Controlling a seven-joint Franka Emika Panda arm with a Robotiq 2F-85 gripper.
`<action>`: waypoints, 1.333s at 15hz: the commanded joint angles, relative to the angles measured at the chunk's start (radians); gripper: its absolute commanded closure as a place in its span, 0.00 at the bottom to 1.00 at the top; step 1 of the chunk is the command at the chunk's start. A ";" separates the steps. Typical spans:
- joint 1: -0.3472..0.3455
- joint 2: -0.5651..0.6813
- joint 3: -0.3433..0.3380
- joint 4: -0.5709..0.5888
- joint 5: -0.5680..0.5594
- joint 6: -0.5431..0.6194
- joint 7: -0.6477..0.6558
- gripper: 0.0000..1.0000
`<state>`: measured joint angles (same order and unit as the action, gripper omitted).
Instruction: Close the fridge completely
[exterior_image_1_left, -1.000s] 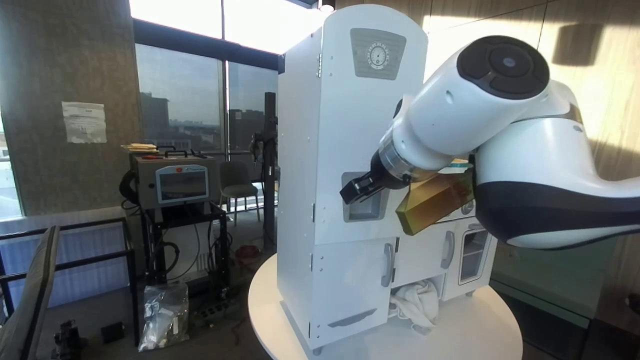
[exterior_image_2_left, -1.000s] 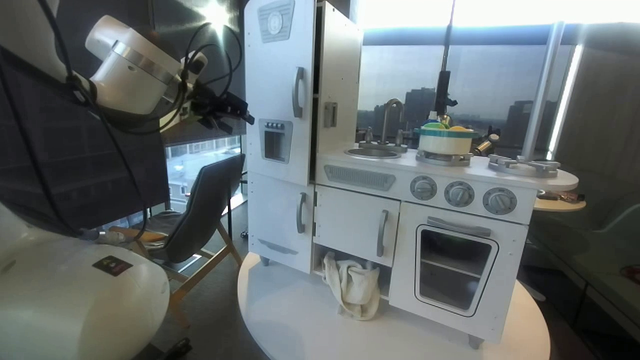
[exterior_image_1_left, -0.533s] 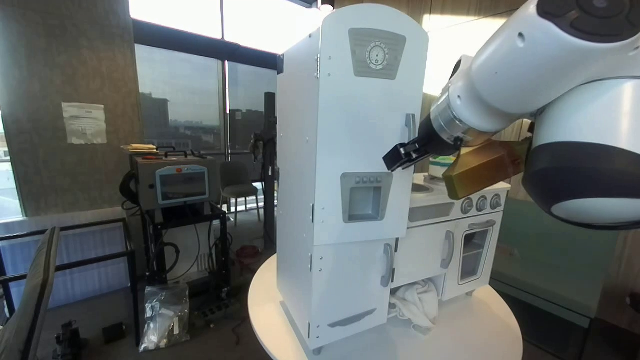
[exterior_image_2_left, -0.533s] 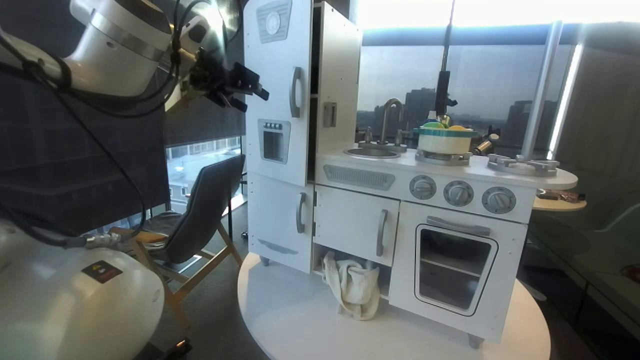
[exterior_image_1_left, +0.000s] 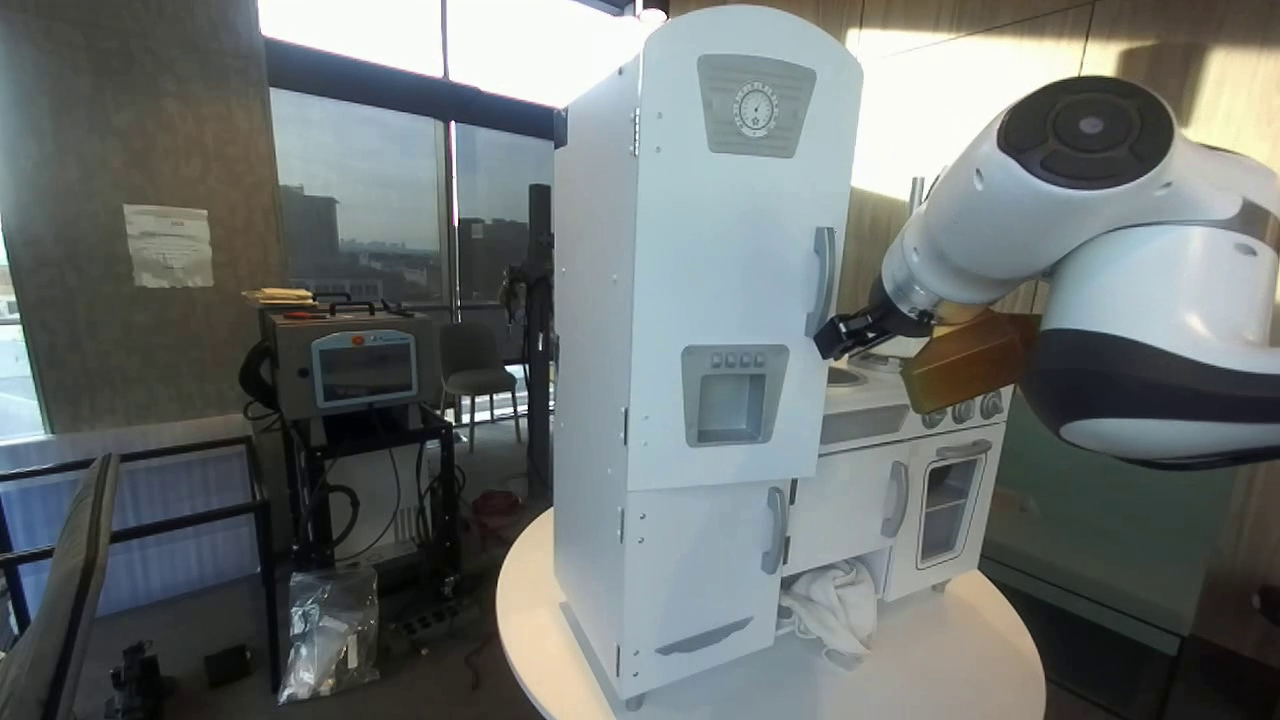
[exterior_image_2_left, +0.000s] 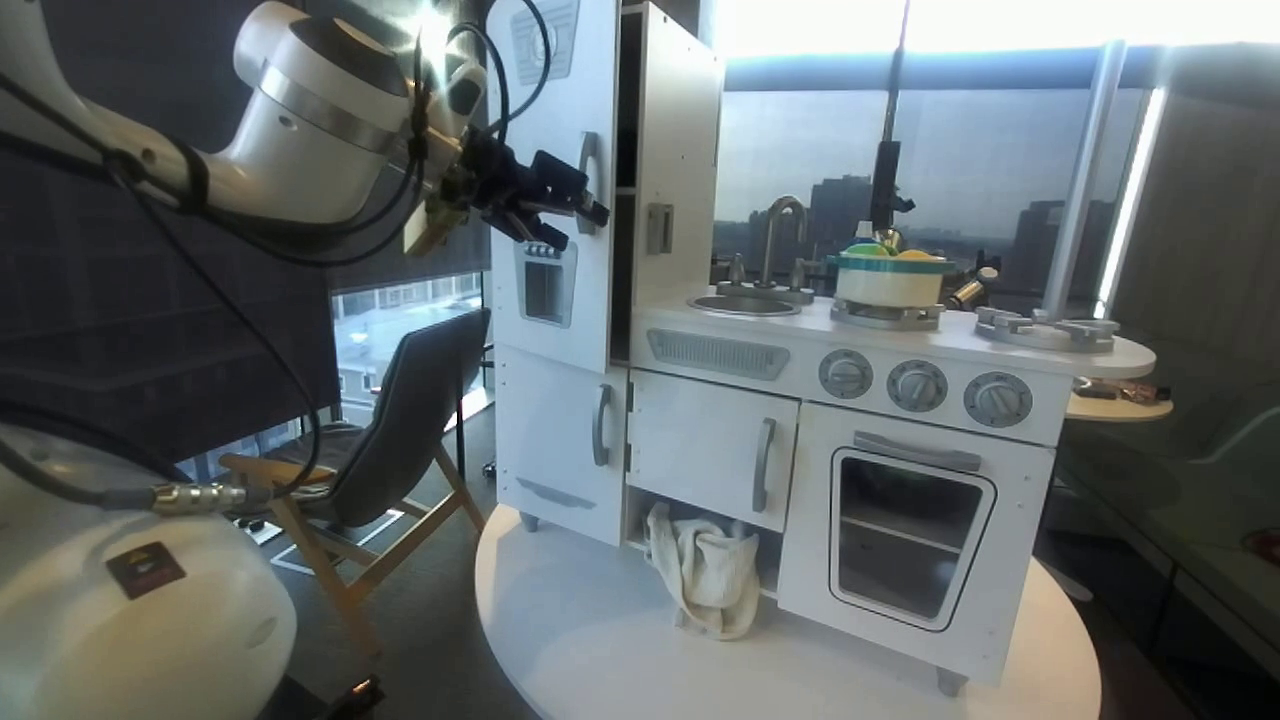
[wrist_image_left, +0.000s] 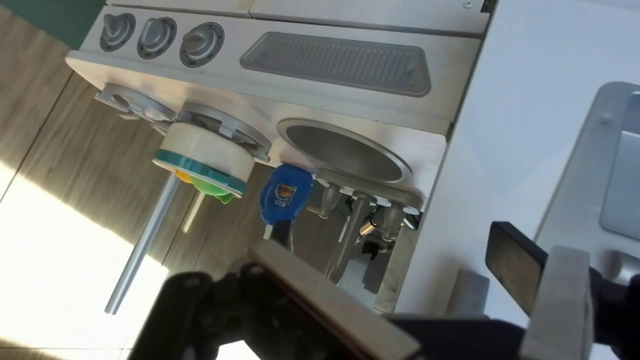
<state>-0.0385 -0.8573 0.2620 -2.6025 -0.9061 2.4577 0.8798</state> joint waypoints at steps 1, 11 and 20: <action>-0.088 0.025 0.045 0.025 -0.105 0.062 0.113 0.00; -0.034 0.191 0.007 0.112 -0.369 0.152 0.305 0.00; -0.101 0.275 0.018 0.193 -0.560 0.342 0.396 0.00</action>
<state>-0.1132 -0.6221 0.2740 -2.4625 -1.3932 2.7594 1.2253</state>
